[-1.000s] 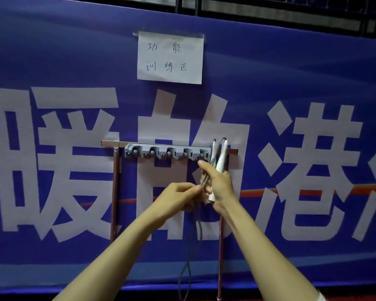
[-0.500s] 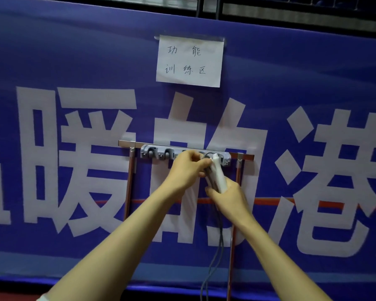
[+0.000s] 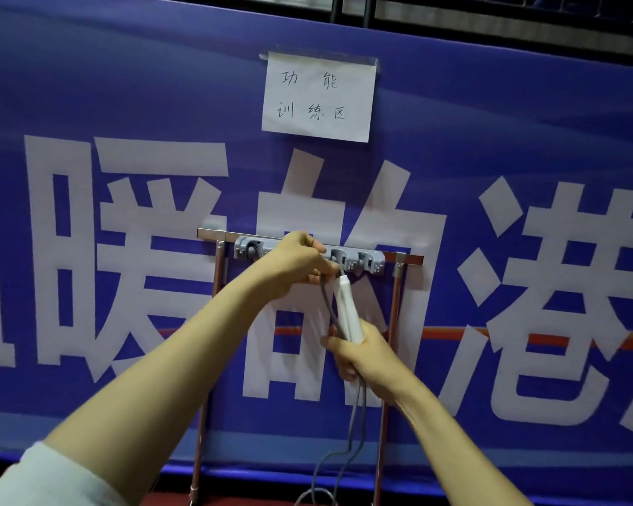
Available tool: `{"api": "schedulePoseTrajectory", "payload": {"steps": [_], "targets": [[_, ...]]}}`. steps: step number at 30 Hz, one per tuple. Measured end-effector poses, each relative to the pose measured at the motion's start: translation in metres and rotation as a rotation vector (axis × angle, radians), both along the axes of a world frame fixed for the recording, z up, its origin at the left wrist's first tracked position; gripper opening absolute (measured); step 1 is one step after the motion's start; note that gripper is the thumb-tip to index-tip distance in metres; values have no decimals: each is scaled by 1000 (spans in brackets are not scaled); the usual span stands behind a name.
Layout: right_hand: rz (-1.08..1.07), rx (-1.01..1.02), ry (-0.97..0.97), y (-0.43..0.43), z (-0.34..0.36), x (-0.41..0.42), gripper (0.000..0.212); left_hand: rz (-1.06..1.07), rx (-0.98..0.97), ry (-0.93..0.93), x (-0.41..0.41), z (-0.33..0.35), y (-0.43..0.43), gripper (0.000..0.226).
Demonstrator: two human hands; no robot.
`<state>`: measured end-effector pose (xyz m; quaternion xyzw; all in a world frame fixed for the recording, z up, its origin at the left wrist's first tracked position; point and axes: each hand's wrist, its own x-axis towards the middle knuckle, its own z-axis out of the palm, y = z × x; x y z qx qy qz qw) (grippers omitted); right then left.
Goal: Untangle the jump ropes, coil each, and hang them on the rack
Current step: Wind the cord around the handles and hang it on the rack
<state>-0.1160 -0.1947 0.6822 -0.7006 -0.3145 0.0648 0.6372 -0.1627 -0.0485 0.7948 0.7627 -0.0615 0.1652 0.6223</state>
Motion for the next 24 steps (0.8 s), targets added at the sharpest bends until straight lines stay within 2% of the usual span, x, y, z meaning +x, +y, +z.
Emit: {"api": "schedulePoseTrajectory", "payload": {"steps": [3,5,7,9,15,17,20,24], "targets": [[111,175,132,5,2,-6,22,-44,-90,-64,0,-4,-1,32],[177,303,217,6,4,-8,23,-113,10,-61,-1,-11,-1,34],[233,390,275,5,6,-8,26,-200,148,11,-6,-21,-3,18],[312,404,297,3,8,-8,28,-317,165,47,-5,-34,-4,10],[536,228,387,-10,11,-10,2,-500,36,121,-1,-46,1,22],[565,198,413,-14,12,-9,12,-505,-18,125,2,-49,-2,23],[452,152,376,-14,15,-8,13,-420,-93,115,6,-54,-6,22],[242,-45,153,-14,15,-13,11,-395,-66,70,6,-46,5,18]]}}
